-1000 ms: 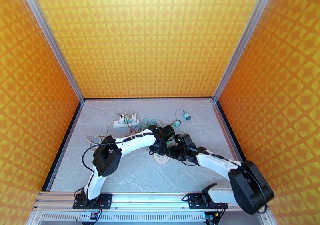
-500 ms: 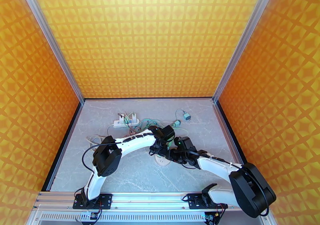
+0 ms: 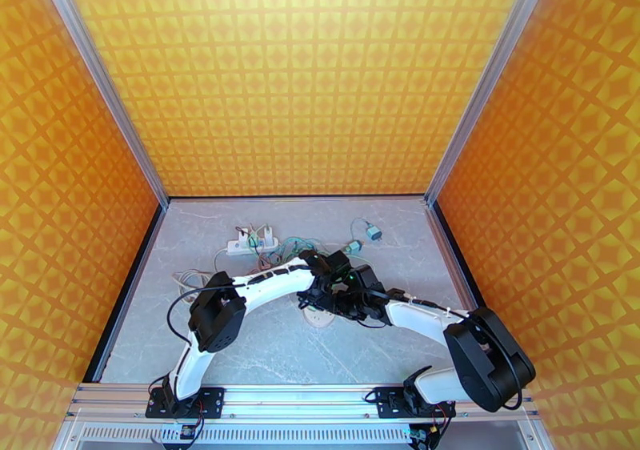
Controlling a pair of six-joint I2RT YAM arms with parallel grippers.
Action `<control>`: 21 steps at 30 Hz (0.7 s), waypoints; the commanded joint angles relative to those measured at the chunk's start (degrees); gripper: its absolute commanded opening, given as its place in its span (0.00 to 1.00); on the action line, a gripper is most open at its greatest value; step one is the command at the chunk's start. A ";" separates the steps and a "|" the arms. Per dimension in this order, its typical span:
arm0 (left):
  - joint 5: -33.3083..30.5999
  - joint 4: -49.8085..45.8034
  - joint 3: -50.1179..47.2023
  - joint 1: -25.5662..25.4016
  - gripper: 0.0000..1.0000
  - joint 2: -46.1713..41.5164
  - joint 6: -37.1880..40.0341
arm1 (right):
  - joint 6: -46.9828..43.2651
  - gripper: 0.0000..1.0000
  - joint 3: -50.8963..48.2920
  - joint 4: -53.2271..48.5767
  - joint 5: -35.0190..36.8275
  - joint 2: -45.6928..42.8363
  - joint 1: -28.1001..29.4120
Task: Pull the plug off the socket
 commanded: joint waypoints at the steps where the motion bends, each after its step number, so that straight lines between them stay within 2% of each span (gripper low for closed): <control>1: 4.64 -1.47 4.34 -5.43 0.00 0.40 2.12 | -0.34 0.23 -3.52 -8.92 10.18 7.82 1.61; 4: 6.87 0.26 3.08 -4.11 0.00 -1.03 0.88 | -0.28 0.22 -3.48 -8.99 11.14 7.73 1.71; 12: 18.18 6.90 -3.16 2.33 0.00 -6.90 -2.93 | -0.70 0.20 -3.06 -9.40 12.04 8.00 1.69; 18: 18.12 5.85 -2.66 2.49 0.00 -6.23 -2.21 | -0.63 0.19 -2.67 -9.59 12.43 8.10 1.88; 21: 16.09 3.97 -1.40 1.65 0.00 -5.12 -1.55 | -0.70 0.19 -2.49 -9.71 12.38 8.02 1.99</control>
